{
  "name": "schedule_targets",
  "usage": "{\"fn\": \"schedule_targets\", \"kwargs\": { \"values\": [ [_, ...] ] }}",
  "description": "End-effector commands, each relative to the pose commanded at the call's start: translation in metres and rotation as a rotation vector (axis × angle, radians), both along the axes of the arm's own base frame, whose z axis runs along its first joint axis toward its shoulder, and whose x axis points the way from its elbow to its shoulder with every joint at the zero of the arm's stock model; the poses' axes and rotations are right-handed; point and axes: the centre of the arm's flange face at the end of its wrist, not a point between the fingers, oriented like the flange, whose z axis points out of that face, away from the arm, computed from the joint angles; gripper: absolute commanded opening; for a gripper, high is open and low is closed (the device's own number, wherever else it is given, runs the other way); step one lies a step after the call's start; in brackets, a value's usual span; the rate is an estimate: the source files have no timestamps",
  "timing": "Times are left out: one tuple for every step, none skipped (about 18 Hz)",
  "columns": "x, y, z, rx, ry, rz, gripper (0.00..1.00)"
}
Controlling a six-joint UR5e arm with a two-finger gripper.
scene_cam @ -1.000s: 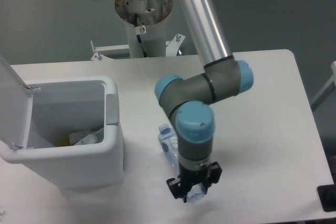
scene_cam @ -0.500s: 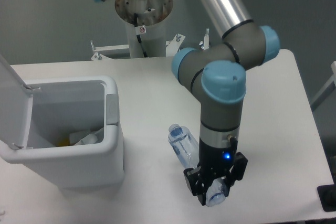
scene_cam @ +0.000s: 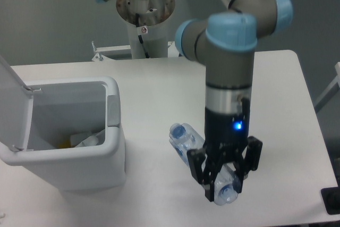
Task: Place the trash in the trash can
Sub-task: 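Lift the bottle and swing it upright toward the bin, then lower the held bottle into the white bin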
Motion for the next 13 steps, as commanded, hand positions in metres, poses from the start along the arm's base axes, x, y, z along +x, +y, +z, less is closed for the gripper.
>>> {"fn": "schedule_targets", "kwargs": {
  "values": [
    [0.009,-0.001,0.01,0.014,0.005,-0.011,0.55],
    [0.015,-0.002,0.018,0.027,0.004,-0.012,0.55],
    [0.02,-0.004,0.026,0.036,0.013,-0.014,0.55],
    [0.029,-0.006,0.036,0.048,0.025,-0.019,0.55],
    [0.04,-0.004,0.045,0.06,0.035,-0.035,0.55],
    [0.053,0.001,0.049,0.068,0.04,-0.056,0.55],
    [0.063,0.004,0.053,0.071,0.042,-0.069,0.55],
    [0.074,0.006,0.057,0.075,0.045,-0.083,0.55],
    [0.092,0.013,0.057,0.075,0.044,-0.11,0.55],
    [0.107,0.022,0.054,0.07,0.041,-0.139,0.55],
    [0.119,0.027,0.053,0.069,0.04,-0.158,0.55],
    [0.132,0.032,0.05,0.064,0.036,-0.179,0.55],
    [0.146,0.039,0.045,0.057,0.028,-0.201,0.55]
  ]
}}
